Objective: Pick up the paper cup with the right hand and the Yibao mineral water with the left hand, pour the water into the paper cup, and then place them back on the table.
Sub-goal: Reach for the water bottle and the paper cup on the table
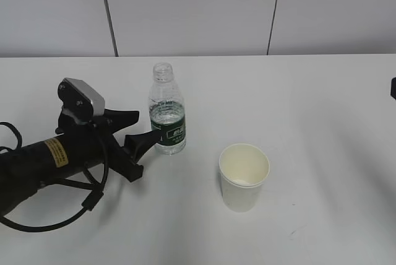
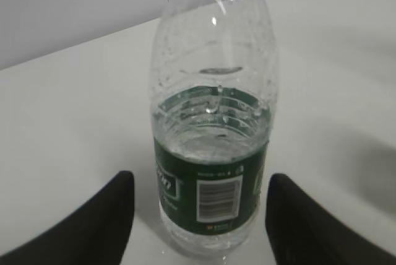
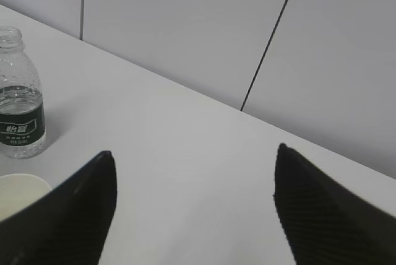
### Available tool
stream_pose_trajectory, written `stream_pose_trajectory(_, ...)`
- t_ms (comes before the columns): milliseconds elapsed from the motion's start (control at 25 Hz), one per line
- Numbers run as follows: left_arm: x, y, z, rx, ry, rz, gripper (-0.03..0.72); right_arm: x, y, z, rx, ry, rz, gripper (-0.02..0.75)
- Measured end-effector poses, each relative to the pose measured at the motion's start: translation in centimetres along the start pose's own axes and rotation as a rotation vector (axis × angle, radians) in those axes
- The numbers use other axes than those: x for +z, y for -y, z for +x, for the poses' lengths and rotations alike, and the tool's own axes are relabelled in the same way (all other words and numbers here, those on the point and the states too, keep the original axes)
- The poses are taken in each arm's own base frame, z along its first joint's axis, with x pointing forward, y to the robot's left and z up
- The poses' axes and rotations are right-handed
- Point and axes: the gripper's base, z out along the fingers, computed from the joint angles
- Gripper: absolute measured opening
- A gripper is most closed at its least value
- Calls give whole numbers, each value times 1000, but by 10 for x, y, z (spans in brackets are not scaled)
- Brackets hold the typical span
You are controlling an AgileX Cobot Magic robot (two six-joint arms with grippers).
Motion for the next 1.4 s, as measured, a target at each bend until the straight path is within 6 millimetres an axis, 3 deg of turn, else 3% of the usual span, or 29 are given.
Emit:
stream_pose_trajectory(360,13,0,12,-13,-20,19,425,0,0,0,0,0,0,587)
stream_pose_trajectory(600,16,7,11,-11,-16,35,425,0,0,0,6,1,-2,587)
stream_pose_trajectory(1400,17,5,10,-24,-13,10,425,0,-1,0,15,5,-7,587)
